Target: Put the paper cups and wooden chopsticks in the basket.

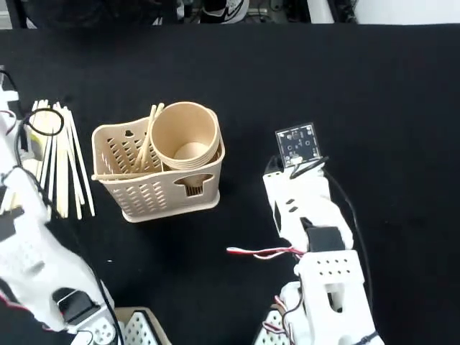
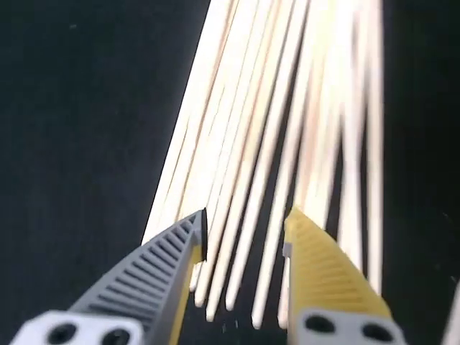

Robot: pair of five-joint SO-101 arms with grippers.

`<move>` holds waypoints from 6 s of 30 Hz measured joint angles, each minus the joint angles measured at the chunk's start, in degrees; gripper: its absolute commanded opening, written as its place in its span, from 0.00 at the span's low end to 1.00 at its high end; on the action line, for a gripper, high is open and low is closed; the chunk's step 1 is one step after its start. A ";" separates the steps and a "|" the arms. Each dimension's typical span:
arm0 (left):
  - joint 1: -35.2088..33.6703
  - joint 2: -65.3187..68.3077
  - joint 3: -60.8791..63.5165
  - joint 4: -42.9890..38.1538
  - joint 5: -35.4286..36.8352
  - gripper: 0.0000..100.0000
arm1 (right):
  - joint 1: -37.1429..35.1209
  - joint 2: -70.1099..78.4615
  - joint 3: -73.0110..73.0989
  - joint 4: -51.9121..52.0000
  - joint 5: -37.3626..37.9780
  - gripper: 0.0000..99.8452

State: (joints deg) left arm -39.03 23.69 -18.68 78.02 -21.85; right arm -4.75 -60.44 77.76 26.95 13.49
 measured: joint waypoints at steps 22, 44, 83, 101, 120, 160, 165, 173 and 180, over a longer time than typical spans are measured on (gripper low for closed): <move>0.09 52.13 -73.14 22.42 -0.35 0.03 | 0.00 0.00 0.00 0.00 0.00 0.01; 1.76 5.36 -29.45 22.51 7.03 0.03 | 0.00 0.00 0.00 0.00 0.00 0.01; 13.63 -79.82 51.87 -37.45 23.82 0.03 | 0.00 0.00 0.00 0.00 0.00 0.01; 36.75 -116.04 77.98 -48.88 24.09 0.03 | 0.00 0.00 0.00 0.00 0.00 0.01; 37.10 -116.22 84.40 -40.00 32.88 0.21 | 0.00 0.00 0.00 0.00 0.00 0.01; 3.60 -2.99 14.59 -19.87 12.48 0.22 | 0.00 0.00 0.00 0.00 0.00 0.01; 3.60 11.52 2.55 -13.27 12.48 0.20 | 0.00 0.00 0.00 0.00 0.00 0.01; 3.96 26.02 -19.34 -1.23 11.96 0.03 | 0.00 0.00 0.00 0.00 0.00 0.01; 5.10 32.70 -34.73 8.97 11.96 0.03 | 0.00 0.00 0.00 0.00 0.00 0.01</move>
State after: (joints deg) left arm -33.93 56.40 -53.41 86.99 -9.89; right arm -4.75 -60.44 77.76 26.95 13.49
